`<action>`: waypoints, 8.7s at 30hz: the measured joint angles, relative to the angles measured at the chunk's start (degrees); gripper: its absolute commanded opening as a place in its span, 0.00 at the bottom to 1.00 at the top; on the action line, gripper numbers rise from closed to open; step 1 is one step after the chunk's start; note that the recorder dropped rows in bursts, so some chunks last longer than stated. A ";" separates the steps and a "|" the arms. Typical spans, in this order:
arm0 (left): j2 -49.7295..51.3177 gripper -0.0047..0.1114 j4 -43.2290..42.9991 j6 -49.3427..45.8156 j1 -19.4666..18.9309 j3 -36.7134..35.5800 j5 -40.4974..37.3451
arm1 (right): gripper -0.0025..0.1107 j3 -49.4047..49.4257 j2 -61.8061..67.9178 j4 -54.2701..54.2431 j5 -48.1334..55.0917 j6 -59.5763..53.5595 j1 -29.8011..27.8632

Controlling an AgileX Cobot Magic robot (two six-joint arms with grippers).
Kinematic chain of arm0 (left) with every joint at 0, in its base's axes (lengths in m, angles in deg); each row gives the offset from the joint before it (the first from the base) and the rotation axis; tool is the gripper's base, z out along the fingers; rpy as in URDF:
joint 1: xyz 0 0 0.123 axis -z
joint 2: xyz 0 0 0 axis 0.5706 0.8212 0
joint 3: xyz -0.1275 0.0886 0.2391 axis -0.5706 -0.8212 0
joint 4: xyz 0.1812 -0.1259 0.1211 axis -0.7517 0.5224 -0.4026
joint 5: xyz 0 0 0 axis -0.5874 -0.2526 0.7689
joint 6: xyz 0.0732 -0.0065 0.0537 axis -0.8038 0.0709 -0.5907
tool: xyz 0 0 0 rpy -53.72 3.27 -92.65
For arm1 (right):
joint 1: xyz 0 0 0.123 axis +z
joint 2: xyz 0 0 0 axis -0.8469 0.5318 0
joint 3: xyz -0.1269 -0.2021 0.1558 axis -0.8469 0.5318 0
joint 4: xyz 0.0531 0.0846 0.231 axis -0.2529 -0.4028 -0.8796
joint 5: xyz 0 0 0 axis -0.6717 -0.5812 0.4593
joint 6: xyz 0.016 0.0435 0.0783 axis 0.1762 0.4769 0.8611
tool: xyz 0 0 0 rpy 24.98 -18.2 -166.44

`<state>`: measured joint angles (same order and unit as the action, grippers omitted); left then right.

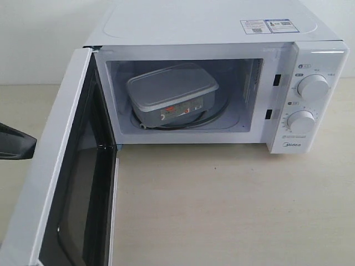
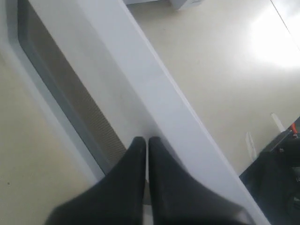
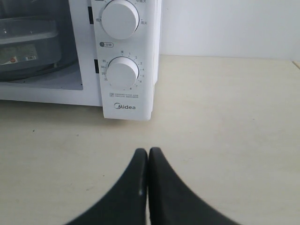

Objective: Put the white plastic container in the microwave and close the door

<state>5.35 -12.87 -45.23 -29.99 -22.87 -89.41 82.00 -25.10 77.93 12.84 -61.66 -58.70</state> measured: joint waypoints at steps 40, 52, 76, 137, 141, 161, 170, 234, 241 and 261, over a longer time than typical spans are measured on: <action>30.79 0.08 51.60 -54.92 13.88 0.00 14.48 | 0.02 0.00 0.00 -0.11 0.00 0.00 0.00; 34.90 0.08 54.54 -59.02 19.48 7.87 25.62 | 0.02 0.00 0.00 -0.11 0.00 0.00 0.00; 42.82 0.08 54.92 -57.09 19.92 15.37 28.12 | 0.02 0.00 0.00 -0.11 0.00 0.00 0.00; -5.49 0.08 55.18 -65.90 19.82 -20.02 49.86 | 0.02 -20.37 31.58 -10.06 -26.38 -7.58 25.84; -5.49 0.08 55.18 -65.90 19.82 -20.02 49.86 | 0.02 -20.37 34.09 -10.06 -32.49 -6.64 26.86; -5.49 0.08 55.18 -65.90 19.82 -20.02 49.86 | 0.02 -20.37 34.54 -10.06 -32.14 6.34 27.08; -5.49 0.08 55.18 -65.90 19.82 -20.02 49.86 | 0.02 -20.41 48.22 -9.93 -40.22 -0.24 27.08; -5.49 0.08 55.18 -65.90 19.82 -20.02 50.09 | 0.02 -16.91 68.59 -33.11 -65.76 -25.16 37.11; -5.49 0.08 55.18 -65.90 19.82 -20.02 50.09 | 0.02 -13.97 58.04 -33.72 -63.92 -23.94 37.36; -5.49 0.08 55.18 -65.90 19.82 -20.02 50.09 | 0.02 -13.83 17.76 -34.11 -21.93 -37.55 21.17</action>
<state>-0.14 42.31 -111.14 -10.16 -42.89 -39.32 68.17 -7.33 43.82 -9.09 -99.21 -37.53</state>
